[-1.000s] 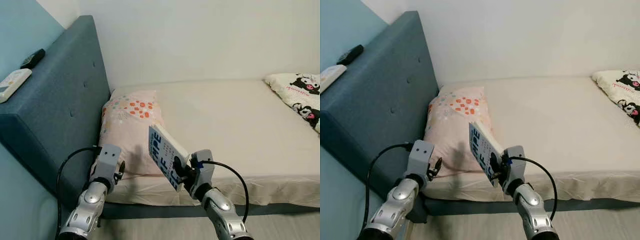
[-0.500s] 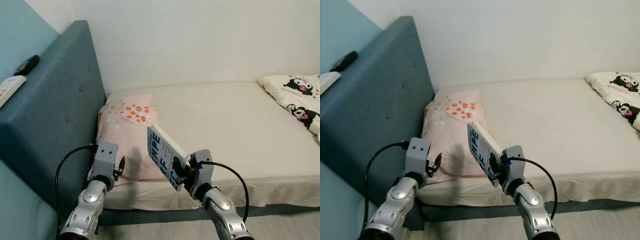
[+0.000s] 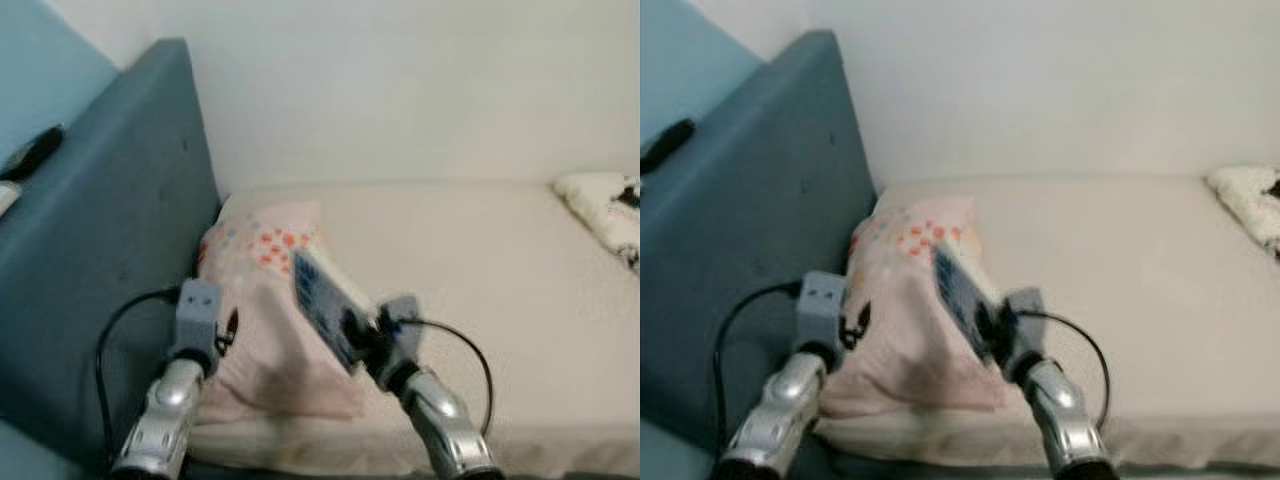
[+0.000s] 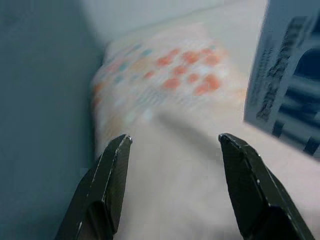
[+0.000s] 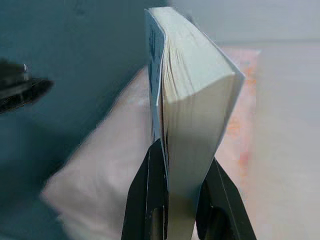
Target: Clean up the room
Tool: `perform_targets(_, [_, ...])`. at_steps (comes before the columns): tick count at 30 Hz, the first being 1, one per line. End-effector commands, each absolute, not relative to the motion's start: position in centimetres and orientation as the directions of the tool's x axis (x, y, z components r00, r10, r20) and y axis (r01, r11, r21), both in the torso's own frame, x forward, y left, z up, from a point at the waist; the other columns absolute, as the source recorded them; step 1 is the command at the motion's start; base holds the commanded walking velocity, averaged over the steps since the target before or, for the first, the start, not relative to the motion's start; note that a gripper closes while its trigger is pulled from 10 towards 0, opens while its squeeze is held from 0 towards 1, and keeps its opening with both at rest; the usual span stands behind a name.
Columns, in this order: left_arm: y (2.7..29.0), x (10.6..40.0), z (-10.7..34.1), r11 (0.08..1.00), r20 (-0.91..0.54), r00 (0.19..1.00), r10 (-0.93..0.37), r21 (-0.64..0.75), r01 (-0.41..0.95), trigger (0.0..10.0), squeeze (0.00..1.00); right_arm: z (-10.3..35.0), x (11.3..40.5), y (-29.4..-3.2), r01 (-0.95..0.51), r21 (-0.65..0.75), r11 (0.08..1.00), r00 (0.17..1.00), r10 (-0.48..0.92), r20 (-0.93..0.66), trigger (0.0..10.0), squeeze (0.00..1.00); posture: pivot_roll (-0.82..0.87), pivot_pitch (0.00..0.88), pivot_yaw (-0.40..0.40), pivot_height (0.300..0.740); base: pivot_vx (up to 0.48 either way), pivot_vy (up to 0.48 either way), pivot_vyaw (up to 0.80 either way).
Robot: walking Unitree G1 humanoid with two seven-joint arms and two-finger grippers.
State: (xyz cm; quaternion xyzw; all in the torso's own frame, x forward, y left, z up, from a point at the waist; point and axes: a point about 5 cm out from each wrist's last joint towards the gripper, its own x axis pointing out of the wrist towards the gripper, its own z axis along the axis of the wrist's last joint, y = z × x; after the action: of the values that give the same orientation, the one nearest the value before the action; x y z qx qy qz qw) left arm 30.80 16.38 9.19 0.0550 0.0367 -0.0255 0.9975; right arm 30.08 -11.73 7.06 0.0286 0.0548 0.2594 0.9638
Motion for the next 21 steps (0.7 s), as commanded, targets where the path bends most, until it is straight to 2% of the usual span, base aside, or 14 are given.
perform_targets(1, [16.44, 30.29, 8.37, 0.992, -0.111, 0.993, -0.042, 0.111, 0.054, 10.0, 0.00, 6.90, 29.94, -12.73, -0.462, 0.087, 0.883, 0.879, 0.469, -0.091, 10.0, 0.00, -0.05, 0.083, -0.004, 0.740, 0.000, 0.000, 0.00])
perform_targets(12, [16.88, 30.22, 8.32, 0.992, -0.114, 0.993, -0.031, 0.119, 0.045, 10.0, 0.00, 6.93, 30.00, -12.63, -0.461, 0.093, 0.882, 0.879, 0.469, -0.088, 10.0, 0.00, -0.05, 0.083, -0.004, 0.740, 0.000, 0.000, 0.00])
perform_targets(19, [17.18, 30.12, 8.34, 0.990, -0.128, 0.991, -0.031, 0.136, 0.048, 10.0, 0.00, 7.01, 29.95, -12.37, -0.460, 0.163, 0.873, 0.875, 0.477, -0.085, 10.0, 0.00, -0.04, 0.095, -0.001, 0.740, 0.000, 0.000, 0.00])
perform_targets(21, [16.89, 29.99, 8.34, 0.983, -0.139, 0.988, -0.066, 0.162, 0.089, 10.0, 0.00, 7.07, 29.67, -11.87, -0.487, 0.190, 0.853, 0.858, 0.508, -0.081, 10.0, 0.00, -0.04, 0.097, 0.000, 0.740, 0.000, 0.000, 0.00])
